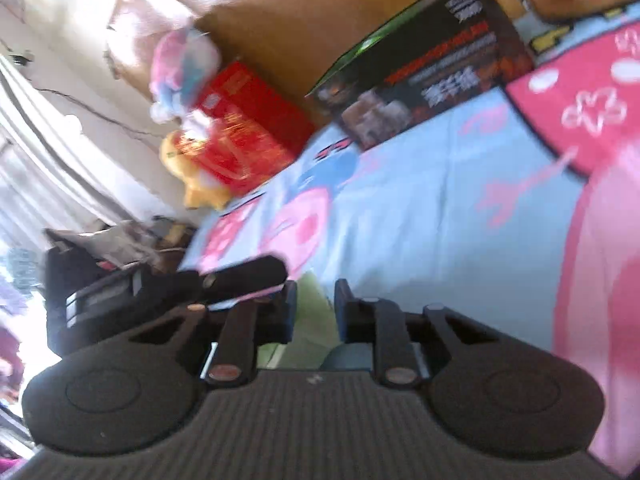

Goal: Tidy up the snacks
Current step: 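Move the left gripper toward the light green square pack, then grasp the light green square pack with the left gripper and lift it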

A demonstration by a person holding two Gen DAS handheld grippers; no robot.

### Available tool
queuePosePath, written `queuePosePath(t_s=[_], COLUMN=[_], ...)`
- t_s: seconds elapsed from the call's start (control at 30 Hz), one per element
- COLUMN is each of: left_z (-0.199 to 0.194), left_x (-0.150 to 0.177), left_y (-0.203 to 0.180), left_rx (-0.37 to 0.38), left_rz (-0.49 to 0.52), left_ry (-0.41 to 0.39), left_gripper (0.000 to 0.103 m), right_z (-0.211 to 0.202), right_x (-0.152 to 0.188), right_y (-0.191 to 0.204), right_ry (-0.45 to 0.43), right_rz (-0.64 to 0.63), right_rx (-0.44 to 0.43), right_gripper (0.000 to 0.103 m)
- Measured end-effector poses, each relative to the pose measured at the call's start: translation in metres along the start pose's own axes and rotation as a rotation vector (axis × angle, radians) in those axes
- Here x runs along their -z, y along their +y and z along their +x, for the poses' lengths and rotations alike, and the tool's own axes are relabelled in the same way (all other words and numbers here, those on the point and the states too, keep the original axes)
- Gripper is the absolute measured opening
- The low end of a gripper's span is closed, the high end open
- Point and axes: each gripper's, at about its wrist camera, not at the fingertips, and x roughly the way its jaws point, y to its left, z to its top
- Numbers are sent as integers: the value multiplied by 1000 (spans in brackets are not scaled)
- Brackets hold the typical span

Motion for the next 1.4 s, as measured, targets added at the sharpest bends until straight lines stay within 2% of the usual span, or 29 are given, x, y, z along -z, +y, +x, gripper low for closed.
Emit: queuePosePath(t_s=[0.07,0.13,0.27,0.4,0.5,0.67,0.8,0.93,1.0,1.07,1.17,1.23,1.4], left_z=[-5,-13,-37,-64,-76,-85,-79,-56,-47,-40,-33,-30,-17], left_x=[4,6,5,10,19,36,46,48,47,44,38,34,29], left_y=[0,1,1,4,10,12,7,9,3,-4,-13,-16,-14], left_rx=[7,19,12,-8,3,31,45,38,39,38,0,-13,-50], left_rz=[5,7,26,49,42,41,41,9,16,42,75,103,102], left_ry=[1,-5,-53,-88,-79,-35,4,53,58,58,26,-8,-18], left_gripper=[58,58,58,61,61,61,65,67,67,70,70,65,61], right_z=[-4,-10,-25,-43,-43,-42,-30,-16,-6,-3,3,6,7], right_x=[9,18,22,28,32,45,50,54,60,68,77,80,76], right_y=[12,26,43,39,36,35,46,54,55,60,67,70,67], right_ry=[18,14,-39,-90,-93,-66,-45,0,38,33,37,30,0], right_rz=[-13,-68,-162,-184,-203,-243,-358,-467,-521,-599,-687,-722,-707], right_rx=[-54,-59,6,35,65,94,153,183,225,243,294,322,344], right_gripper=[25,26,33,42,49,51,55,56,57,64,67,66,53])
